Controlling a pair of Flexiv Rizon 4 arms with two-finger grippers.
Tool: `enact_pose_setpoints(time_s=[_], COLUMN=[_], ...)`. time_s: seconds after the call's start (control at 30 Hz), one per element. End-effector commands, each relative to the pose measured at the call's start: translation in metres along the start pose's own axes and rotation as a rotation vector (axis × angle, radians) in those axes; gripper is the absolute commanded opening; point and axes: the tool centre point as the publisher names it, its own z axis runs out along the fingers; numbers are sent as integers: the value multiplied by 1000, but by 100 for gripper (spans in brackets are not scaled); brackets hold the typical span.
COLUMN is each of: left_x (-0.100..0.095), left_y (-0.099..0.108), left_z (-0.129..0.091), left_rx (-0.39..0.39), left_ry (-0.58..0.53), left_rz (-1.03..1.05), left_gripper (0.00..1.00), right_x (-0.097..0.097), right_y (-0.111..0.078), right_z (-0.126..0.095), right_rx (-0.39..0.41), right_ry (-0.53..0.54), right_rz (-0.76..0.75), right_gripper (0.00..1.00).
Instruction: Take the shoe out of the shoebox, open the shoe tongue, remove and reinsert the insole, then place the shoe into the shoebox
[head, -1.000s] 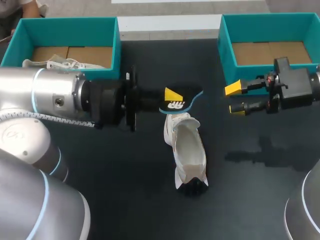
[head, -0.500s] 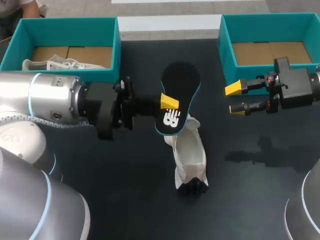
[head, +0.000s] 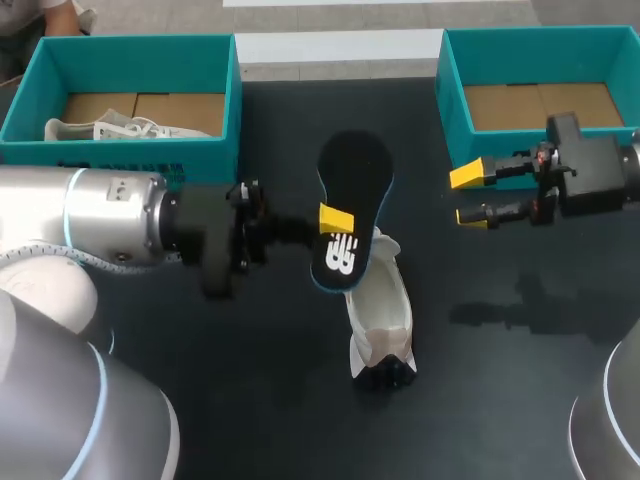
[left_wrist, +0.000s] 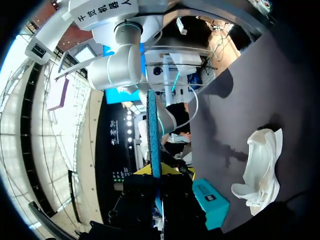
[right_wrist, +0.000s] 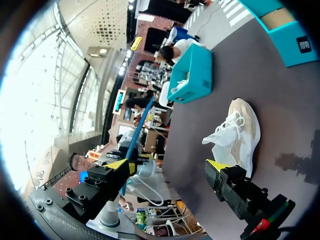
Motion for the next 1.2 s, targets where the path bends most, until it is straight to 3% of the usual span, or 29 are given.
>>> enact_pose_setpoints(time_s=[0.03, 0.27, 0.47, 0.67, 0.83, 0.9, 1.07, 1.2], left_x=[24, 37, 40, 38, 36, 35, 34, 33], left_y=[1, 9, 11, 13, 11, 11, 13, 14], left_z=[15, 33, 50, 66, 73, 74, 75, 77], left_rx=[-32, -33, -31, -52, -72, -91, -100, -97], left_ry=[-64, -71, -73, -75, -78, -79, -80, -82], left_rz=[19, 63, 79, 110, 125, 128, 129, 128], left_gripper=[0, 0, 0, 0, 0, 0, 0, 0], right_x=[-2, 18, 23, 23, 20, 19, 16, 16], right_y=[5, 12, 11, 11, 12, 13, 13, 15], right_z=[11, 31, 35, 41, 44, 47, 50, 52], right_rx=[0, 75, 95, 109, 100, 96, 99, 99], right_ry=[48, 94, 100, 110, 122, 132, 141, 147], right_rz=[15, 15, 29, 34, 37, 40, 39, 40], right_gripper=[100, 100, 100, 73, 60, 51, 42, 20])
